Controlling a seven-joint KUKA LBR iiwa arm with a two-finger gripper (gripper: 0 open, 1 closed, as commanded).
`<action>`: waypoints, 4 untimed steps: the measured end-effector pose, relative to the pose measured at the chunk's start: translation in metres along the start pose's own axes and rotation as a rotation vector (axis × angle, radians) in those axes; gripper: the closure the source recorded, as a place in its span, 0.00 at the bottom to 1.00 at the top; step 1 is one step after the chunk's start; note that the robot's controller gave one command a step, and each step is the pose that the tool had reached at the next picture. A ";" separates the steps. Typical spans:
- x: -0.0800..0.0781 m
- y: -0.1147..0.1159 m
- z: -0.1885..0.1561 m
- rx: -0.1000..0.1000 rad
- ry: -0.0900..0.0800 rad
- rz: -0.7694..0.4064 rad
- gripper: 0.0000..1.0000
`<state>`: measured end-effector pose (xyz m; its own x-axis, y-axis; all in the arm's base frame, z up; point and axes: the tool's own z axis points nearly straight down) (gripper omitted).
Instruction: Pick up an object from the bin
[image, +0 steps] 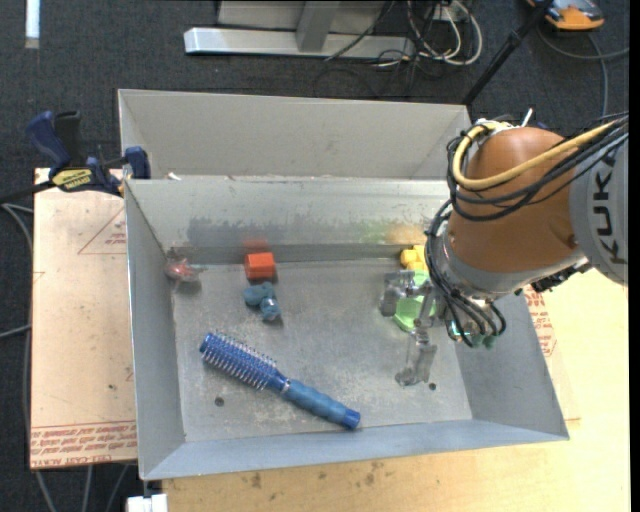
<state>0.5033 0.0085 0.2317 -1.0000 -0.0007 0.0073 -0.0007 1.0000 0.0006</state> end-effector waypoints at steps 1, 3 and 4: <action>-0.052 -0.131 0.032 0.004 -0.010 -0.387 0.00; -0.155 -0.095 0.151 0.006 -0.021 -1.152 0.00; -0.156 -0.096 0.147 0.010 -0.023 -1.151 1.00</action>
Offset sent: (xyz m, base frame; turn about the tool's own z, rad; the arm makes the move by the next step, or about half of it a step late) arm 0.0509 -0.1285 -0.0319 -0.3930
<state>0.6586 -0.0873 0.0836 -0.4069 -0.9134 -0.0105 -0.9133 0.4071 -0.0128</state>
